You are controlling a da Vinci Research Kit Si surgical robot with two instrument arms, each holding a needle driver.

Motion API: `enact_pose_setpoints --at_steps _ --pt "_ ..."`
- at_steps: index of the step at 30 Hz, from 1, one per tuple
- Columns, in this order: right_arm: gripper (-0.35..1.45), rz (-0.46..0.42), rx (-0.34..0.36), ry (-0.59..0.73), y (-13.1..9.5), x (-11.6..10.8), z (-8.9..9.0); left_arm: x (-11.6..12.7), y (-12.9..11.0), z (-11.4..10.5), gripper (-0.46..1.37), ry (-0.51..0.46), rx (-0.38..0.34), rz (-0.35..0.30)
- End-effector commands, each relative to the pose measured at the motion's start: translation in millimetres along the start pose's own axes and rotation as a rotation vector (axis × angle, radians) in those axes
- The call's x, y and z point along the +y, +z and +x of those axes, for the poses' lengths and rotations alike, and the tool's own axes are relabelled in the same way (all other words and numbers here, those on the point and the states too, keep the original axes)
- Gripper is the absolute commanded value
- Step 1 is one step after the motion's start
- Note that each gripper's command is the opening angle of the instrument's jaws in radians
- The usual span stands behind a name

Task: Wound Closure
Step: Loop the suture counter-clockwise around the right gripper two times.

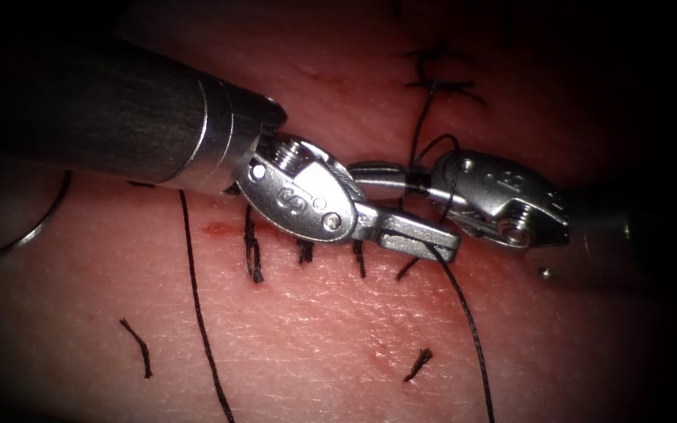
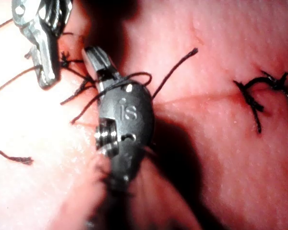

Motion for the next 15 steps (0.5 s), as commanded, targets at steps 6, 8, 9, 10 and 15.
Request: enact_pose_setpoints --at_steps 6,8,9,10,15 --pt "-0.35 0.073 0.008 -0.061 0.0 -0.5 -0.3 -1.2 -1.0 0.4 -0.35 -0.027 0.063 -0.003" --pt "-0.35 0.099 0.012 -0.079 0.0 -0.6 -0.3 -1.5 -1.2 0.4 -0.35 -0.033 0.091 -0.005" --pt "-0.35 0.116 0.014 -0.089 0.0 -0.7 -0.3 -1.7 -1.3 0.3 -0.35 -0.033 0.102 -0.005" --pt "-0.35 0.132 0.016 -0.099 0.0 -0.8 -0.3 -1.9 -1.3 0.1 -0.35 -0.032 0.11 -0.01" --pt "-0.35 0.2 0.02 -0.122 0.1 -1.3 -0.2 -2.8 -1.5 -1.2 -0.35 -0.034 0.146 -0.03"
